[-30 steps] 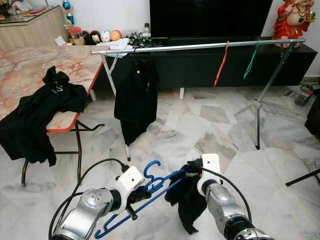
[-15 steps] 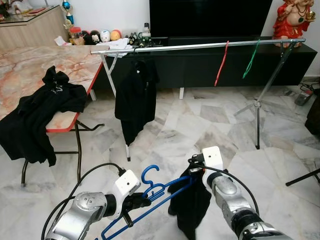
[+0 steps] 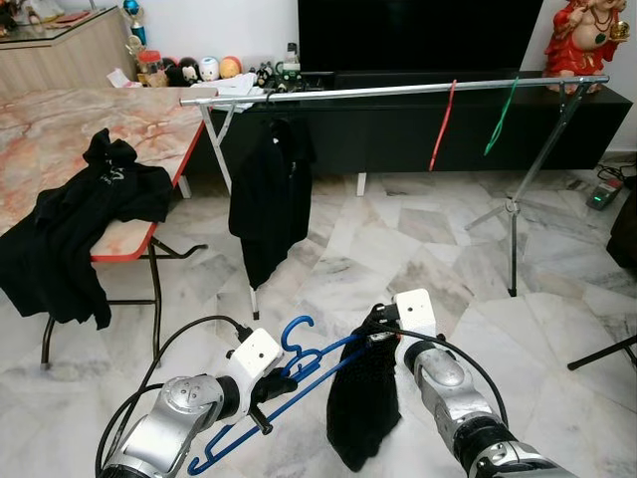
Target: Hang hanger
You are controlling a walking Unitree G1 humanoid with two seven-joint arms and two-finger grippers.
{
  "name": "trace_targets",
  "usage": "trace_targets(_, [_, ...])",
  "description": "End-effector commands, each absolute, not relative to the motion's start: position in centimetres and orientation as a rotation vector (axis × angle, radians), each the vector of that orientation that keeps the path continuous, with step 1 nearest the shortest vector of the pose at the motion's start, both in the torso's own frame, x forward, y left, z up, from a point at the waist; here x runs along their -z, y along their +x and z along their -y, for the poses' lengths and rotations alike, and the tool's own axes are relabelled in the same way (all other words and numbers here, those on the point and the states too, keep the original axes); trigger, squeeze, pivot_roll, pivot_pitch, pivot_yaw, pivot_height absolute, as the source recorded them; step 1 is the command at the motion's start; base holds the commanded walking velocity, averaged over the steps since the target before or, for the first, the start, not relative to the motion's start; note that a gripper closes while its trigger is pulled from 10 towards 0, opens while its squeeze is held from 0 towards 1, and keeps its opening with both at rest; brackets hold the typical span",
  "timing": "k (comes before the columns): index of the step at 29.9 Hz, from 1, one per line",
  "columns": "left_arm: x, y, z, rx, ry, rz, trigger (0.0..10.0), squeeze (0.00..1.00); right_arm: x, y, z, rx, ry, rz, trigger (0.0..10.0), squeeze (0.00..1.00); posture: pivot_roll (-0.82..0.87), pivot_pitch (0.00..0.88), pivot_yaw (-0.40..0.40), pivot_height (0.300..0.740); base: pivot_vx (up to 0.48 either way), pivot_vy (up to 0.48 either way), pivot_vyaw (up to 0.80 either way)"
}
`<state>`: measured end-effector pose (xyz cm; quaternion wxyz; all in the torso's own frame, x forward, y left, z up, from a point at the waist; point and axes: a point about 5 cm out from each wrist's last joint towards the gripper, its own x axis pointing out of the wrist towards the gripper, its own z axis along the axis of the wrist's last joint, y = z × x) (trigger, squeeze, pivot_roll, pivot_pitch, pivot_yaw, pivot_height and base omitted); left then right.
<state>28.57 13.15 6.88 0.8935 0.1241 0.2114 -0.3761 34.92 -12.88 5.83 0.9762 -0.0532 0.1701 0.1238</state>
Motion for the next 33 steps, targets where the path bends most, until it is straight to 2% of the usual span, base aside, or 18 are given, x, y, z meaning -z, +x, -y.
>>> trace_targets(1, [-7.1, 29.1, -13.9, 0.726, 0.275, -0.433, 10.0, 0.00, -6.2, 35.1, 12.6, -0.233, -0.082, -0.323, 10.0, 0.00, 0.11, 0.057, 0.013, 0.740, 0.000, 0.000, 0.00])
trace_targets(7, [-7.3, 29.3, -13.7, 0.725, 0.272, -0.398, 10.0, 0.00, -6.5, 35.4, 13.0, -0.192, -0.111, -0.325, 10.0, 0.00, 0.11, 0.056, 0.014, 0.740, 0.000, 0.000, 0.00])
trace_targets(11, [-7.5, 29.4, -13.7, 0.723, 0.272, -0.384, 10.0, 0.00, -6.3, 35.3, 13.2, -0.179, -0.266, -0.321, 10.0, 0.00, 0.11, 0.055, 0.013, 0.740, 0.000, 0.000, 0.00])
trace_targets(21, [-8.2, 29.0, -13.1, 0.817, 0.175, -0.362, 10.0, 0.00, -7.5, 35.7, 12.0, -0.295, -0.245, -0.244, 10.0, 0.00, 0.11, 0.074, 0.016, 0.740, 0.000, 0.000, 0.00])
trace_targets(25, [-8.6, 28.0, -13.1, 0.923, 0.126, -0.381, 10.0, 0.00, -8.3, 36.2, 12.6, -0.280, -0.282, -0.221, 10.0, 0.00, 0.11, 0.078, 0.019, 0.740, 0.000, 0.000, 0.00])
trace_targets(33, [-8.9, 27.7, -14.0, 0.953, 0.107, -0.390, 10.0, 0.00, -8.6, 36.5, 13.5, -0.296, -0.287, -0.232, 10.0, 0.00, 0.11, 0.060, 0.019, 0.740, 0.000, 0.000, 0.00])
